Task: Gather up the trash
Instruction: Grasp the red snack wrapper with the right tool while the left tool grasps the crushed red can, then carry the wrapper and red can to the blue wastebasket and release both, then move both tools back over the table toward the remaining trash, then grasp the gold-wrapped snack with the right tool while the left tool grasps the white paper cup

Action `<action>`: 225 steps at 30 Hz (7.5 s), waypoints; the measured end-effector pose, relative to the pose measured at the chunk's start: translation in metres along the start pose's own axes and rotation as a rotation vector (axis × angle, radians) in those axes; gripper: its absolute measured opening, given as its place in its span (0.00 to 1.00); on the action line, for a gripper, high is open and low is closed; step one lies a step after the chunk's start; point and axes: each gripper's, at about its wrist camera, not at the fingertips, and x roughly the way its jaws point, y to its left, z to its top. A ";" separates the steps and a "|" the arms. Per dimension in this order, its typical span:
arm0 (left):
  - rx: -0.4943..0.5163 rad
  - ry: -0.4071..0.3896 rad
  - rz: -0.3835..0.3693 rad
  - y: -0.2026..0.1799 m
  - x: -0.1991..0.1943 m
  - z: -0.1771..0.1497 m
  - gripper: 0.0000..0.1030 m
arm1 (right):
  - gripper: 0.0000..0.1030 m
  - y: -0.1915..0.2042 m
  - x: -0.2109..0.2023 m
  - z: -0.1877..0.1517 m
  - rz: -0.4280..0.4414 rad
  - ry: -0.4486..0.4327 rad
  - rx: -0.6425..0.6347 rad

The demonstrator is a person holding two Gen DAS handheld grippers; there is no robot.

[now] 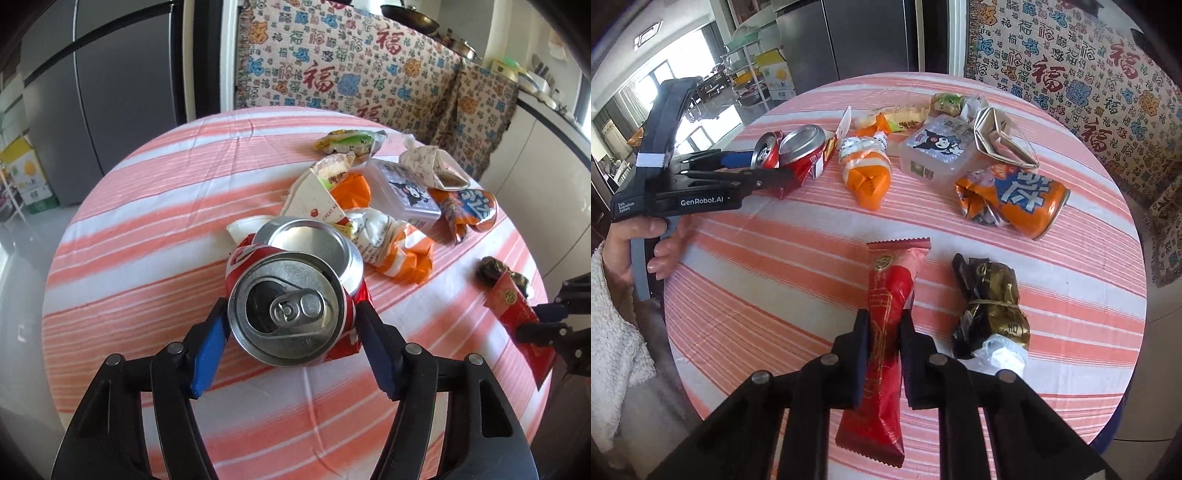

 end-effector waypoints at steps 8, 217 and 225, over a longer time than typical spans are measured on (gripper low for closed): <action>-0.095 0.024 -0.080 -0.027 -0.024 -0.033 0.67 | 0.13 -0.005 -0.028 -0.015 0.032 -0.052 0.035; -0.129 0.012 0.101 -0.045 -0.021 -0.006 0.05 | 0.62 -0.055 0.030 -0.024 -0.177 -0.224 0.121; -0.003 0.028 0.073 -0.061 -0.031 -0.029 0.55 | 0.61 -0.066 0.018 -0.035 -0.111 -0.193 0.135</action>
